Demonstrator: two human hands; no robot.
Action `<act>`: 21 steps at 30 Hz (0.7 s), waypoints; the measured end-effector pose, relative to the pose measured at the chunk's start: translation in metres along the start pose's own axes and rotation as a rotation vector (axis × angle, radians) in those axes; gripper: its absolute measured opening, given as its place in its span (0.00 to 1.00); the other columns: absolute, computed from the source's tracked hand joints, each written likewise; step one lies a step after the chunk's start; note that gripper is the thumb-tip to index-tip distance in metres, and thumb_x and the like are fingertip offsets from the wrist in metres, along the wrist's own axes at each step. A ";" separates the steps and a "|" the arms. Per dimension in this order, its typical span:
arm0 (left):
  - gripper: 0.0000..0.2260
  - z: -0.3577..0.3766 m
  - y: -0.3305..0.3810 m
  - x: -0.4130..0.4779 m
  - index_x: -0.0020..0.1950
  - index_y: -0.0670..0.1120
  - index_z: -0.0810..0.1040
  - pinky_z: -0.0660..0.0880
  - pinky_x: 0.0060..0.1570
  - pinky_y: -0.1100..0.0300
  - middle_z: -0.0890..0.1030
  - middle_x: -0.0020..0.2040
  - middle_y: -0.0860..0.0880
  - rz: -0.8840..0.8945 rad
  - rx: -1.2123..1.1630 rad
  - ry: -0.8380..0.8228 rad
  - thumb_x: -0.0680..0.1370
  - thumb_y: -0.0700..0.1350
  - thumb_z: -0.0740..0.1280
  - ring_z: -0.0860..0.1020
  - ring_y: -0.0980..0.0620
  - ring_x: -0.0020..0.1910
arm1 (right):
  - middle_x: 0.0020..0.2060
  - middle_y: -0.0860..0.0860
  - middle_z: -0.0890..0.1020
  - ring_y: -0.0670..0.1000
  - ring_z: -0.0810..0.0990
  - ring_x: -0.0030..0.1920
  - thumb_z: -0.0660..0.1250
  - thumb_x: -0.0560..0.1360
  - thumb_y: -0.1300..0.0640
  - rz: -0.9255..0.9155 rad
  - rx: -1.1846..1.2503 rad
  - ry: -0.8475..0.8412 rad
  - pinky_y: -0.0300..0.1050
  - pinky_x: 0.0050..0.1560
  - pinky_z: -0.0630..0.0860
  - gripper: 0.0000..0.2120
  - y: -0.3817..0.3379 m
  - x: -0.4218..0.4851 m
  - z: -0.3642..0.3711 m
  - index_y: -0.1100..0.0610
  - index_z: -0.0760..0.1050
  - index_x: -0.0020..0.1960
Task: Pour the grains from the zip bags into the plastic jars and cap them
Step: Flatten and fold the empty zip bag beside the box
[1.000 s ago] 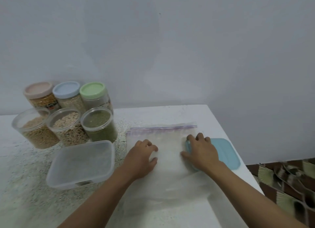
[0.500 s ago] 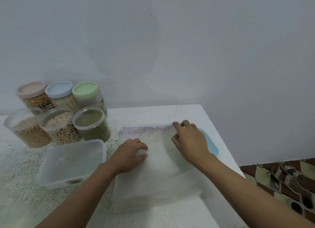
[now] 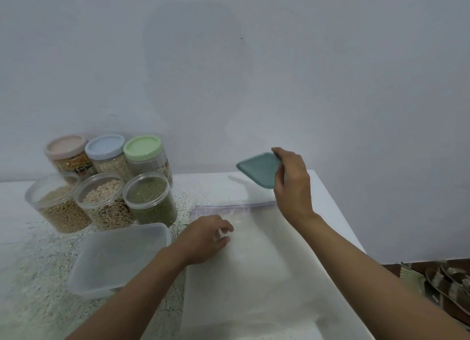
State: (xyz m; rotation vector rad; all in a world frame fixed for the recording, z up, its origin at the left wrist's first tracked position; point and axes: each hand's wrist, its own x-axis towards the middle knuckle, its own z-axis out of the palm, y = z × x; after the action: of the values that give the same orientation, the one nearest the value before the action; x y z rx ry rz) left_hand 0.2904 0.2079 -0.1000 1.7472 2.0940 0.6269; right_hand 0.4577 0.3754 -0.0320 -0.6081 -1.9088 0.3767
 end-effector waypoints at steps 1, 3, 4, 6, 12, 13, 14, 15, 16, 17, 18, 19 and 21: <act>0.13 -0.001 -0.002 0.003 0.56 0.51 0.84 0.78 0.49 0.56 0.80 0.48 0.57 0.005 -0.009 0.061 0.75 0.52 0.67 0.79 0.57 0.41 | 0.58 0.50 0.79 0.46 0.75 0.58 0.60 0.77 0.73 0.092 0.089 0.007 0.31 0.62 0.67 0.21 0.000 0.004 0.005 0.61 0.75 0.67; 0.09 -0.006 -0.006 0.012 0.55 0.51 0.84 0.76 0.48 0.56 0.78 0.47 0.57 -0.005 0.017 0.189 0.76 0.47 0.71 0.77 0.56 0.42 | 0.57 0.46 0.80 0.42 0.77 0.56 0.59 0.79 0.71 0.322 0.243 0.012 0.31 0.59 0.70 0.19 0.003 0.014 0.022 0.57 0.76 0.65; 0.10 -0.008 -0.007 0.016 0.57 0.50 0.84 0.75 0.50 0.56 0.79 0.49 0.55 -0.013 0.049 0.230 0.77 0.46 0.71 0.76 0.54 0.47 | 0.56 0.45 0.80 0.42 0.77 0.54 0.58 0.79 0.70 0.437 0.301 0.000 0.34 0.57 0.72 0.19 0.007 0.018 0.030 0.55 0.76 0.64; 0.15 -0.011 -0.008 0.025 0.66 0.50 0.80 0.73 0.58 0.54 0.78 0.61 0.51 -0.059 0.139 0.222 0.79 0.48 0.68 0.73 0.50 0.59 | 0.56 0.47 0.79 0.47 0.78 0.54 0.59 0.79 0.70 0.624 0.348 -0.051 0.40 0.53 0.75 0.19 0.021 0.023 0.049 0.54 0.75 0.65; 0.24 -0.009 -0.008 0.034 0.80 0.51 0.60 0.61 0.73 0.43 0.65 0.78 0.48 -0.281 0.435 -0.018 0.84 0.50 0.57 0.61 0.44 0.76 | 0.66 0.57 0.78 0.55 0.78 0.60 0.61 0.81 0.66 0.842 0.188 -0.260 0.44 0.60 0.72 0.21 0.067 0.019 0.084 0.58 0.70 0.74; 0.23 -0.008 -0.009 0.034 0.80 0.51 0.61 0.63 0.72 0.43 0.66 0.77 0.48 -0.289 0.417 -0.022 0.84 0.49 0.58 0.63 0.44 0.75 | 0.68 0.57 0.77 0.56 0.77 0.64 0.62 0.81 0.65 0.836 0.170 -0.302 0.45 0.64 0.71 0.23 0.072 0.019 0.085 0.58 0.68 0.76; 0.22 -0.007 -0.011 0.032 0.78 0.51 0.63 0.66 0.70 0.44 0.68 0.75 0.48 -0.287 0.386 -0.019 0.84 0.48 0.59 0.64 0.44 0.74 | 0.69 0.56 0.76 0.56 0.75 0.67 0.64 0.81 0.63 0.832 0.166 -0.343 0.46 0.68 0.70 0.25 0.075 0.019 0.085 0.58 0.67 0.77; 0.21 -0.006 -0.014 0.031 0.77 0.51 0.65 0.69 0.69 0.45 0.69 0.74 0.48 -0.281 0.348 -0.015 0.83 0.47 0.60 0.66 0.45 0.72 | 0.71 0.55 0.75 0.56 0.74 0.69 0.66 0.80 0.63 0.829 0.170 -0.378 0.48 0.70 0.69 0.26 0.079 0.019 0.085 0.57 0.66 0.77; 0.21 -0.006 -0.017 0.031 0.76 0.51 0.66 0.71 0.67 0.46 0.70 0.73 0.49 -0.274 0.310 -0.005 0.83 0.46 0.61 0.67 0.45 0.71 | 0.72 0.55 0.74 0.56 0.73 0.70 0.67 0.80 0.63 0.813 0.165 -0.410 0.49 0.72 0.68 0.27 0.081 0.020 0.085 0.56 0.67 0.77; 0.21 -0.006 -0.020 0.031 0.76 0.51 0.67 0.73 0.65 0.47 0.70 0.72 0.49 -0.270 0.277 0.006 0.82 0.45 0.62 0.68 0.45 0.70 | 0.72 0.54 0.74 0.56 0.72 0.71 0.68 0.79 0.64 0.778 0.148 -0.442 0.50 0.73 0.68 0.26 0.083 0.019 0.084 0.56 0.69 0.76; 0.21 -0.006 -0.023 0.031 0.75 0.51 0.68 0.74 0.64 0.49 0.71 0.72 0.49 -0.269 0.251 0.021 0.82 0.44 0.63 0.68 0.46 0.68 | 0.72 0.55 0.74 0.56 0.72 0.71 0.68 0.78 0.65 0.728 0.114 -0.472 0.49 0.74 0.66 0.25 0.084 0.018 0.083 0.57 0.71 0.74; 0.21 -0.007 -0.025 0.031 0.74 0.51 0.69 0.74 0.62 0.51 0.72 0.71 0.50 -0.271 0.228 0.039 0.82 0.43 0.64 0.69 0.47 0.67 | 0.71 0.56 0.74 0.57 0.71 0.72 0.67 0.77 0.67 0.668 0.070 -0.497 0.49 0.74 0.65 0.24 0.085 0.016 0.082 0.58 0.73 0.72; 0.20 -0.010 -0.027 0.032 0.73 0.51 0.71 0.74 0.59 0.55 0.74 0.69 0.50 -0.278 0.201 0.059 0.81 0.42 0.65 0.71 0.48 0.64 | 0.70 0.58 0.75 0.58 0.71 0.72 0.67 0.76 0.67 0.549 -0.017 -0.516 0.46 0.72 0.64 0.20 0.084 0.013 0.078 0.60 0.77 0.68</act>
State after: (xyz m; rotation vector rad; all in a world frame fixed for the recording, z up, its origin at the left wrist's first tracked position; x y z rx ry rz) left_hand 0.2563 0.2340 -0.1055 1.5080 2.4559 0.4048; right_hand 0.4026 0.4531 -0.0972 -1.1335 -2.2061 0.9414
